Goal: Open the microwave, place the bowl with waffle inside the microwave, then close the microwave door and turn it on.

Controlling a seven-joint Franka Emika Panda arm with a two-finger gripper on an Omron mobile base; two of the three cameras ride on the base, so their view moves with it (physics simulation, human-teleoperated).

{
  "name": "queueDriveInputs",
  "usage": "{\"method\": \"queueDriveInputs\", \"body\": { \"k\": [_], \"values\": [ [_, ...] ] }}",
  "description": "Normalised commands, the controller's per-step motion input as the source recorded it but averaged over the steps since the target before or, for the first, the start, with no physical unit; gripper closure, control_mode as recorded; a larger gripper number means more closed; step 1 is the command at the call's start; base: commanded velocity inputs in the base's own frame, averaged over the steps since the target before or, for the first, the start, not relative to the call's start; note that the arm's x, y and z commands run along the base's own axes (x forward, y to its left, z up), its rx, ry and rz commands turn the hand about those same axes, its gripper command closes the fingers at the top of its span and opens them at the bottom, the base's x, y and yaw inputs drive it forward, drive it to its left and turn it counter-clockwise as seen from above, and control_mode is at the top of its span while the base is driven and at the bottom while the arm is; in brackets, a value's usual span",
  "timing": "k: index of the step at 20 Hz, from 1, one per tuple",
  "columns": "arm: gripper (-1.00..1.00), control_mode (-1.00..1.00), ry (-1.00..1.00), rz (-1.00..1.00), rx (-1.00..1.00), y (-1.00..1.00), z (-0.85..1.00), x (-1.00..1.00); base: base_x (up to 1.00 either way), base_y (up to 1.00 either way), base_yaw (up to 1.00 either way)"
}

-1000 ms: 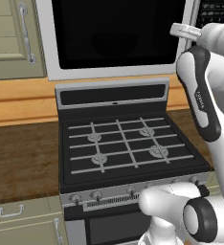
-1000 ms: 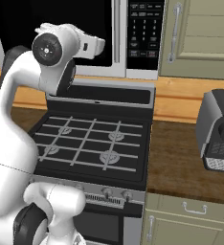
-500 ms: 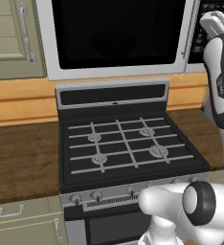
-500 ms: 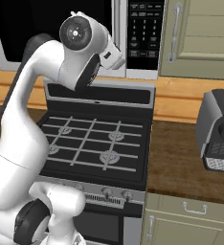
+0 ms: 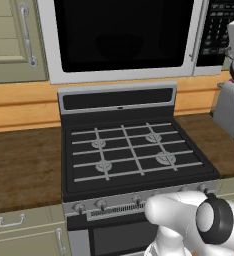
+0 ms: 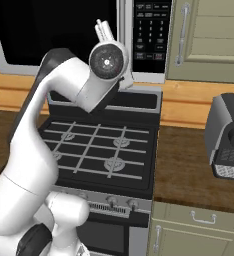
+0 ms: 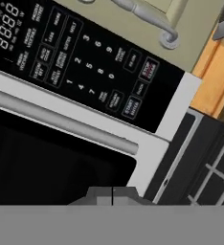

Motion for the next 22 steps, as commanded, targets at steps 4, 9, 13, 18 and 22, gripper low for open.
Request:
{"method": "queueDriveInputs", "body": {
  "k": [4, 9, 13, 18, 22],
  "values": [
    [1.00, -1.00, -0.01, 0.00, 0.12, -0.06, -0.20, 0.00, 0.00, 0.00, 0.00],
    [1.00, -1.00, 0.00, 0.00, 0.08, -0.19, -0.01, 0.09, 0.00, 0.00, 0.00],
    [1.00, -1.00, -0.01, 0.00, 0.16, -0.38, -0.01, 0.20, 0.00, 0.00, 0.00],
    [1.00, -1.00, 0.00, 0.00, 0.13, -0.23, -0.04, 0.28, 0.00, 0.00, 0.00],
    [1.00, -1.00, 0.00, 0.00, 0.10, -0.02, -0.03, 0.35, 0.00, 0.00, 0.00]
  ]
}}
